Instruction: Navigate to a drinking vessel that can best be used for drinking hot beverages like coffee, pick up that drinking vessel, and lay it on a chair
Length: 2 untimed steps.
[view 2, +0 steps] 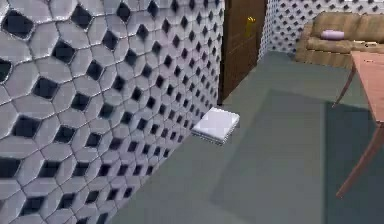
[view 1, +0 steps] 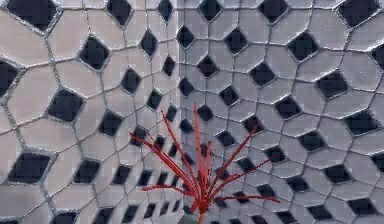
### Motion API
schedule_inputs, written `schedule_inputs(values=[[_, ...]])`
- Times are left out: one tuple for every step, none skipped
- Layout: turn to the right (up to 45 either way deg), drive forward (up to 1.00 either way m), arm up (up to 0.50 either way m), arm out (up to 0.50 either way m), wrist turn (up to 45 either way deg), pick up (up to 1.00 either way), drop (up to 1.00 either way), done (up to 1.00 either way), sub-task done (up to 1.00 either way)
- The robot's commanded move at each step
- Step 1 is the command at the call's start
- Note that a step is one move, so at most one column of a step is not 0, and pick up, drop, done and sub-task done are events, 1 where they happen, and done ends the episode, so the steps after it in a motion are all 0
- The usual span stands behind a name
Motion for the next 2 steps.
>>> schedule_inputs(values=[[-45.0,0.0,0.0,0.0,0.0,0.0,0.0,0.0,0.0],[-45.0,0.0,0.0,0.0,0.0,0.0,0.0,0.0,0.0]])
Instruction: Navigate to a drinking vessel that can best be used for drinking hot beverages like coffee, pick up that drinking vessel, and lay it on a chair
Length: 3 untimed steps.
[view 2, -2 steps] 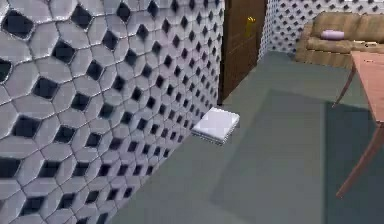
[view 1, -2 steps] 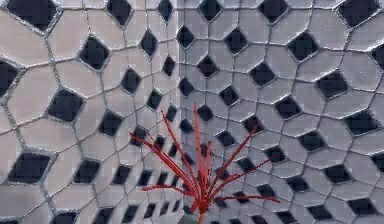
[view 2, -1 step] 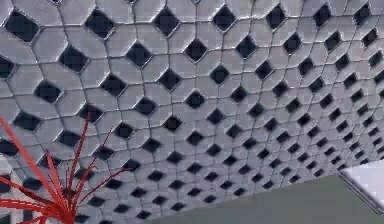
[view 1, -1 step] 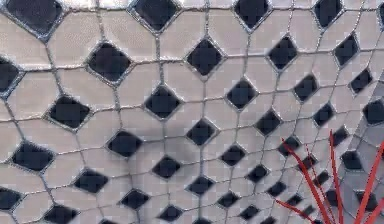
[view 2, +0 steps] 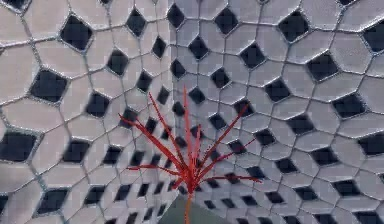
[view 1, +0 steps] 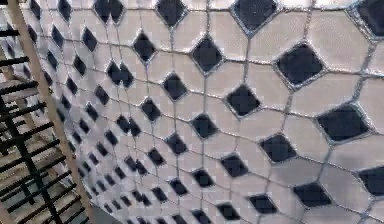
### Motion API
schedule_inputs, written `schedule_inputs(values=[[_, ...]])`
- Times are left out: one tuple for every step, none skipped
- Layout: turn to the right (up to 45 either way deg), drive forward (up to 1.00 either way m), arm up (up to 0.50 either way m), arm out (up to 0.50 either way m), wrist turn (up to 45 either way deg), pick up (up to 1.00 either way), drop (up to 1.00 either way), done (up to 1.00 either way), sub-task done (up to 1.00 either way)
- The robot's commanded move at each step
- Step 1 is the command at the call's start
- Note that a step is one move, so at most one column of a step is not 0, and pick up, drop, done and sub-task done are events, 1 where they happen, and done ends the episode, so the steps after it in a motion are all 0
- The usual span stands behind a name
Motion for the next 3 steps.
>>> schedule_inputs(values=[[-45.0,0.0,0.0,0.0,0.0,0.0,0.0,0.0,0.0],[-39.0,0.0,0.0,0.0,0.0,0.0,0.0,0.0,0.0],[0.0,1.0,0.0,0.0,0.0,0.0,0.0,0.0,0.0]])
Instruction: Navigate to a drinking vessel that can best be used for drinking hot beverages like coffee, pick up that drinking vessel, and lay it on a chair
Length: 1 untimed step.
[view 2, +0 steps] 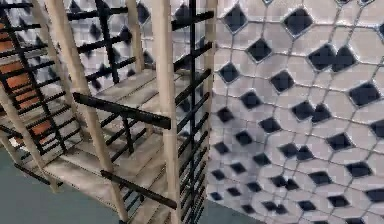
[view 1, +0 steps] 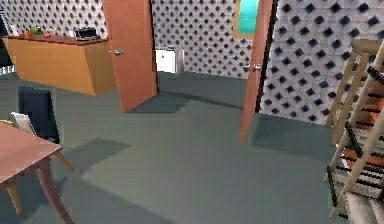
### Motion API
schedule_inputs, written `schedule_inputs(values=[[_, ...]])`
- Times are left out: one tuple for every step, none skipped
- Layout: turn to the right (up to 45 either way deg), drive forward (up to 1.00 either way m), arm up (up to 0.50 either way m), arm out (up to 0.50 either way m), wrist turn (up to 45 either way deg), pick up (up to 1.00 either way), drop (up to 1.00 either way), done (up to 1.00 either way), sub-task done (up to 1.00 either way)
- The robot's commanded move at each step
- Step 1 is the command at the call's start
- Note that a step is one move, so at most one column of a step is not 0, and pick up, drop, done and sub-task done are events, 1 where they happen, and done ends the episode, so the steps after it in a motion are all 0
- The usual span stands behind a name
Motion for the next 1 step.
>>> schedule_inputs(values=[[0.0,1.0,0.0,0.0,0.0,0.0,0.0,0.0,0.0]])
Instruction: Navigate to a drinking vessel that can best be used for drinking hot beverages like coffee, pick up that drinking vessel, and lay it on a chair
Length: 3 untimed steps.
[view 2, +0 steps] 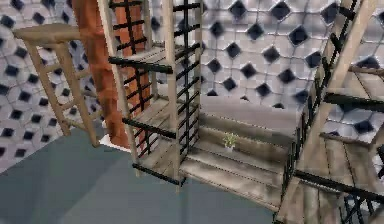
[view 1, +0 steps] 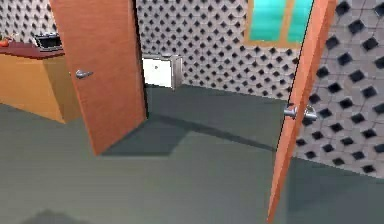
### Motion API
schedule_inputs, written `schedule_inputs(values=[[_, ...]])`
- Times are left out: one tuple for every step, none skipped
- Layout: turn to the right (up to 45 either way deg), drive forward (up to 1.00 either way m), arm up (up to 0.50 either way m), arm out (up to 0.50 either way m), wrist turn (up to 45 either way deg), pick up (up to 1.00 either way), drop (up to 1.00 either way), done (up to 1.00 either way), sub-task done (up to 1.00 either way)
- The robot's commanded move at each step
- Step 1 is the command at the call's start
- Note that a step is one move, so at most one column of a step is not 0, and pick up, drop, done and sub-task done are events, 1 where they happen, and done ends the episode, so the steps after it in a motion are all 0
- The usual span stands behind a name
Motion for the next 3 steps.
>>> schedule_inputs(values=[[0.0,1.0,0.0,0.0,0.0,0.0,0.0,0.0,0.0],[-3.0,0.0,0.0,0.0,0.0,0.0,0.0,0.0,0.0],[-36.0,0.0,0.0,0.0,0.0,0.0,0.0,0.0,0.0]])
